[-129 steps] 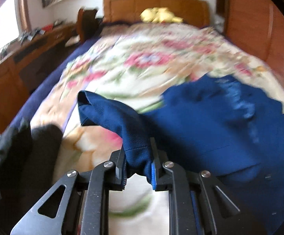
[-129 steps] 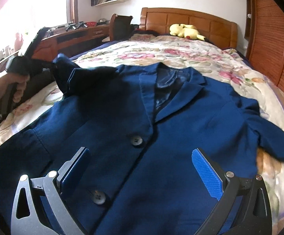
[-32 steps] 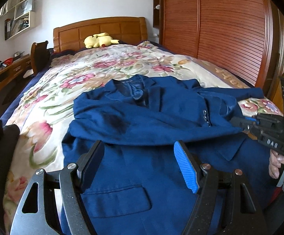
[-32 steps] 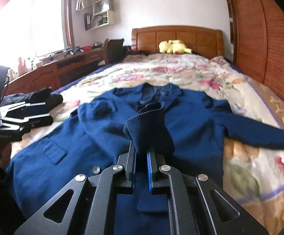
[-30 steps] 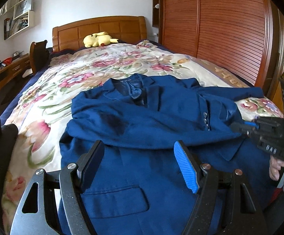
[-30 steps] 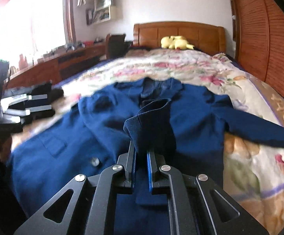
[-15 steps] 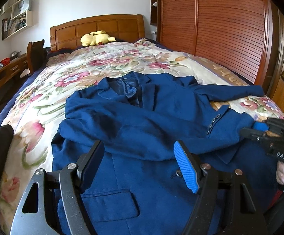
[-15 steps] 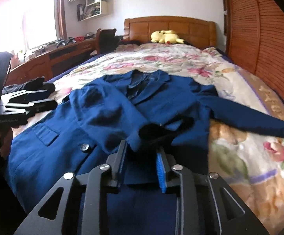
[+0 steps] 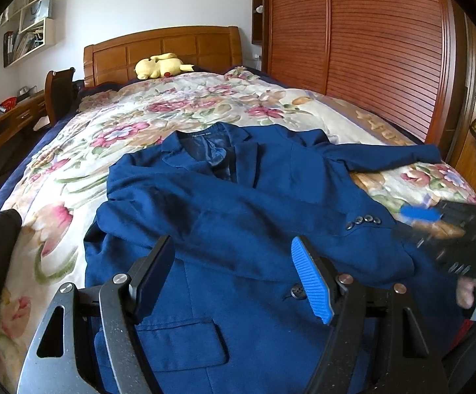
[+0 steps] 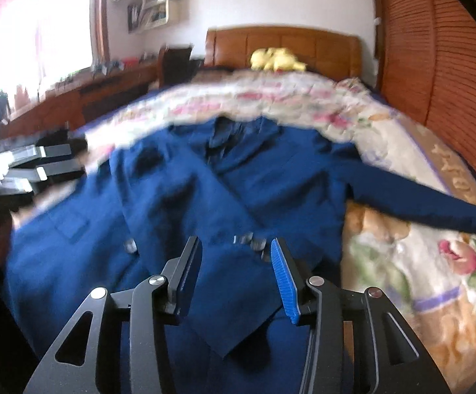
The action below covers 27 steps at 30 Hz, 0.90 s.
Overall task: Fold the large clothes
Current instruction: 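Open the right tool to release the sleeve cuff, then move the right tool to the other sleeve and grasp its cuff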
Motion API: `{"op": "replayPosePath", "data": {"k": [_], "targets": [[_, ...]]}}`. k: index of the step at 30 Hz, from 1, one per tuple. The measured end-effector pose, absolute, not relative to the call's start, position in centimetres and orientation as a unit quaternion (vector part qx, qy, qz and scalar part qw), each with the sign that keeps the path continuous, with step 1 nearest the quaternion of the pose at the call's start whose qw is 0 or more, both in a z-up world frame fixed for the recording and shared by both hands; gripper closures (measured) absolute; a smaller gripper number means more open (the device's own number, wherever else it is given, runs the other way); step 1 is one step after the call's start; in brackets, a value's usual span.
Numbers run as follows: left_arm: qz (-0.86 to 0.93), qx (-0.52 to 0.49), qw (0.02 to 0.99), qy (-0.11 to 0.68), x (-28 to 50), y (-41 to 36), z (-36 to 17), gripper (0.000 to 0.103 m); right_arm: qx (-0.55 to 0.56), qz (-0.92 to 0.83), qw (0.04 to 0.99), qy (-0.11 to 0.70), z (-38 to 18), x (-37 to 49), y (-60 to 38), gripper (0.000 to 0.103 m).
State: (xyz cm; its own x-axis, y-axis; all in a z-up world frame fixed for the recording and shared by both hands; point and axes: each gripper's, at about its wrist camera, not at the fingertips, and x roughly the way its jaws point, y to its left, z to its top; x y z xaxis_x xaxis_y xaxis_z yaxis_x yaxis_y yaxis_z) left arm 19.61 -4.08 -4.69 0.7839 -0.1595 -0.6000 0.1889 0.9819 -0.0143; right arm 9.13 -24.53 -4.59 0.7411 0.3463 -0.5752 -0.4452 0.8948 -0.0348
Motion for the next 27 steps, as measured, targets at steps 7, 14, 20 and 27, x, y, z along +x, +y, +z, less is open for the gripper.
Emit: {"op": "replayPosePath", "data": {"k": [7, 14, 20, 27], "targets": [[-0.098, 0.017, 0.948, 0.302, 19.7, -4.5, -3.6, 0.029, -0.116, 0.218, 0.907, 0.341, -8.2, 10.5, -23.3, 0.057], [-0.107, 0.014, 0.95, 0.294, 20.1, -5.3, -3.1, 0.029, -0.088, 0.221, 0.913, 0.333, -6.7, 10.0, -25.6, 0.057], [-0.116, 0.009, 0.95, 0.291, 20.5, -6.3, -2.8, 0.029, -0.104, 0.157, 0.935, 0.3, -2.6, 11.0, -30.6, 0.057], [-0.124, 0.01, 0.946, 0.299, 21.1, -6.7, -3.2, 0.028, -0.109, 0.022, 0.956, 0.271, -0.2, 15.4, -41.1, 0.047]]}}
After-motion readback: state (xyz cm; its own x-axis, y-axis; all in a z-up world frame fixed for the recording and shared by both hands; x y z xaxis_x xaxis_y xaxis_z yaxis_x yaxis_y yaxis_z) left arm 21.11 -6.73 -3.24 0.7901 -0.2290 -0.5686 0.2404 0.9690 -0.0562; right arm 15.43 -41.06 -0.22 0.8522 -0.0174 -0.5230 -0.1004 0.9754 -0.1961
